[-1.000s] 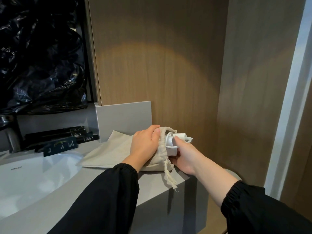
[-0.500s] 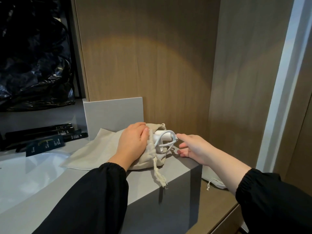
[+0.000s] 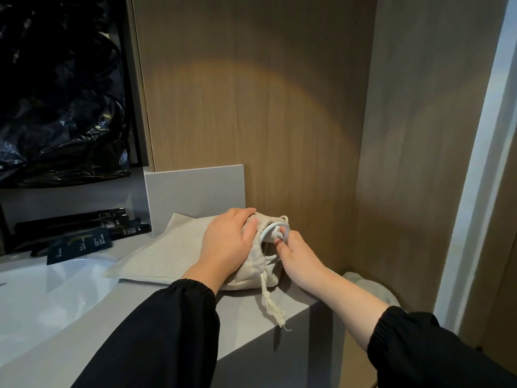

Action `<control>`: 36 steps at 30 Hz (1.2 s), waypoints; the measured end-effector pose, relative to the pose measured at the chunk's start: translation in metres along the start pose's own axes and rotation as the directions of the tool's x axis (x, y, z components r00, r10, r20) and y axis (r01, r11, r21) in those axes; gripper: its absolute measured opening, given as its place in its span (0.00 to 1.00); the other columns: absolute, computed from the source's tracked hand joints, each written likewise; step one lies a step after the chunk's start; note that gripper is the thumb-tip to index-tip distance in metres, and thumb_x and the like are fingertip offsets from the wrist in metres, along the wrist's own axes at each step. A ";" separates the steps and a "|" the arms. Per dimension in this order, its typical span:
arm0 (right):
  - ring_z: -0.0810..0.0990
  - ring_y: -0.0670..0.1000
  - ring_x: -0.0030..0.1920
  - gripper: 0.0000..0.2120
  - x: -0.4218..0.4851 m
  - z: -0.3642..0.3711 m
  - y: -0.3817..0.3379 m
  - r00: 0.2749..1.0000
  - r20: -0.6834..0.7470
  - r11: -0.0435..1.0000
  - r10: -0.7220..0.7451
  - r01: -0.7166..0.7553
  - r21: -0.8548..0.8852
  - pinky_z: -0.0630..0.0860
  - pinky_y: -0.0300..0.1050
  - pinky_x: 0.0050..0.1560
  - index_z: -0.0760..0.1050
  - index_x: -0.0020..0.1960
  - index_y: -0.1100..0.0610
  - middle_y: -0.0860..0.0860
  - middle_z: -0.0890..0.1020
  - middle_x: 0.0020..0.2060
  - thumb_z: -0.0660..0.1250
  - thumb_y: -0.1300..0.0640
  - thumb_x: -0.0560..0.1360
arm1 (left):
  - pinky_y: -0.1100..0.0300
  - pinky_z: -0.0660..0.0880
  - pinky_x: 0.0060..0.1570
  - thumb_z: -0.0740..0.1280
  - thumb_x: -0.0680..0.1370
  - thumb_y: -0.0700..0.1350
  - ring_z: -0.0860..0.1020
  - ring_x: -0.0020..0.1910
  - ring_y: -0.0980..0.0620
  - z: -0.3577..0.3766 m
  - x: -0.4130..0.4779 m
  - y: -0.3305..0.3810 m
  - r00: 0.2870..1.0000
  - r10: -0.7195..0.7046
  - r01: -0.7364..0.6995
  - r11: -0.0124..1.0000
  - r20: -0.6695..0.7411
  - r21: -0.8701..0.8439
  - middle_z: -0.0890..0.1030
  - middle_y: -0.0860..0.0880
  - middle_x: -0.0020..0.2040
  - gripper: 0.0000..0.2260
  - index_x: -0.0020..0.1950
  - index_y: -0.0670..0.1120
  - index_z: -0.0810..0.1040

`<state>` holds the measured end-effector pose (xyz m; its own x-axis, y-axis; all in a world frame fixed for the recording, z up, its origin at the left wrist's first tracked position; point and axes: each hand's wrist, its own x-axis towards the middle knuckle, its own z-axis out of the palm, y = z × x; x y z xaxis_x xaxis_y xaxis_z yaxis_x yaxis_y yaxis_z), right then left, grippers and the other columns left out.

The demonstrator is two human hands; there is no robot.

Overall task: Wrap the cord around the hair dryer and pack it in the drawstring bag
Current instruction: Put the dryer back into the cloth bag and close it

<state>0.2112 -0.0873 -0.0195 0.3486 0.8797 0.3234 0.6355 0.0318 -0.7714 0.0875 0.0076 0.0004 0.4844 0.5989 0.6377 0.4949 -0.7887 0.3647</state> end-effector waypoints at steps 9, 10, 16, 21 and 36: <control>0.72 0.49 0.62 0.18 0.018 -0.029 0.013 0.976 -0.180 0.983 0.118 -0.089 0.162 0.68 0.37 0.58 0.76 0.62 0.54 0.52 0.75 0.62 0.54 0.68 0.79 | 0.63 0.67 0.54 0.51 0.83 0.49 0.74 0.59 0.55 -0.009 0.002 -0.006 0.997 -0.056 0.061 0.991 0.045 -0.118 0.77 0.52 0.63 0.17 0.64 0.51 0.76; 0.70 0.50 0.64 0.19 0.022 -0.030 0.016 0.967 -0.208 0.981 0.149 -0.118 0.154 0.67 0.38 0.58 0.73 0.66 0.54 0.53 0.72 0.66 0.55 0.67 0.80 | 0.62 0.67 0.53 0.52 0.83 0.48 0.74 0.58 0.55 -0.010 0.004 -0.004 0.996 -0.071 0.079 0.984 0.051 -0.157 0.77 0.52 0.62 0.16 0.62 0.50 0.77; 0.73 0.51 0.64 0.20 0.040 -0.009 0.021 0.989 -0.057 0.971 0.133 -0.119 0.209 0.70 0.40 0.55 0.69 0.71 0.51 0.51 0.74 0.66 0.60 0.61 0.80 | 0.52 0.72 0.57 0.57 0.76 0.62 0.75 0.53 0.57 -0.017 0.011 0.009 0.992 0.026 0.005 0.971 0.126 -0.239 0.80 0.58 0.50 0.16 0.49 0.56 0.80; 0.76 0.55 0.41 0.08 0.039 -0.009 0.025 0.982 -0.147 0.989 0.116 -0.101 0.106 0.74 0.51 0.45 0.80 0.47 0.62 0.58 0.81 0.39 0.62 0.64 0.77 | 0.45 0.59 0.69 0.53 0.64 0.76 0.63 0.70 0.54 -0.019 0.006 0.024 0.953 0.076 -0.089 0.995 0.294 0.032 0.73 0.60 0.64 0.34 0.63 0.60 0.74; 0.77 0.59 0.42 0.10 0.015 -0.025 0.031 0.932 -0.214 0.943 0.292 -0.244 0.225 0.78 0.53 0.43 0.77 0.41 0.62 0.59 0.77 0.37 0.59 0.63 0.77 | 0.42 0.53 0.72 0.67 0.70 0.58 0.52 0.75 0.55 -0.015 -0.022 0.037 0.911 0.285 -0.344 0.924 0.299 0.168 0.65 0.58 0.71 0.30 0.72 0.57 0.65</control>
<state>0.2531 -0.0854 -0.0246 0.6579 0.7278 0.1936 0.3597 -0.0778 -0.9298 0.0844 -0.0367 0.0105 0.7979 0.3621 0.4819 0.4116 -0.9114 0.0034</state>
